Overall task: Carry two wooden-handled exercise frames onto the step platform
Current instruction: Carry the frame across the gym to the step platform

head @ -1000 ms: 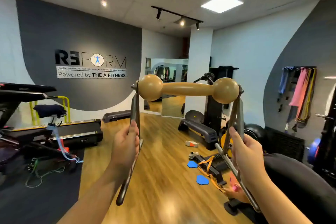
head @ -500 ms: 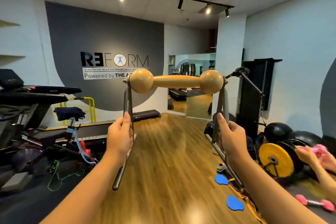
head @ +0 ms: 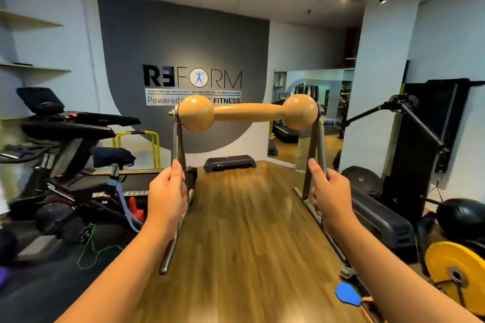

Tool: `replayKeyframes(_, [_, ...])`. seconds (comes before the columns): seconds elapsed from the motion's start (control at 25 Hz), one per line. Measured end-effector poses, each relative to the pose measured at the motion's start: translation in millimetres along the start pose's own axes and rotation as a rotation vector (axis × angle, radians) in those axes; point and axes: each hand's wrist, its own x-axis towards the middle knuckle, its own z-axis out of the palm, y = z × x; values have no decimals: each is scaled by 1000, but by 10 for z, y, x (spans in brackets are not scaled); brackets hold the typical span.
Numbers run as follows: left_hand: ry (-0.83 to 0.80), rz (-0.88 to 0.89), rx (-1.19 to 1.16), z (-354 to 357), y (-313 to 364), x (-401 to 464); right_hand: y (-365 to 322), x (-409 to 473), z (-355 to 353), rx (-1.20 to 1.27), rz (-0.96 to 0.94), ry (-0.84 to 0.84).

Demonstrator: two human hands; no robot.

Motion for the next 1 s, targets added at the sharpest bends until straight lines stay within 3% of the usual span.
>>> replayKeyframes(0.64, [-30, 55, 21, 1075, -1664, 3824, 1357, 3595, 1682, 107, -86, -22])
replayKeyframes(1.0, [-10, 142, -27, 2301, -2697, 5805, 2077, 6162, 2095, 129, -144, -84])
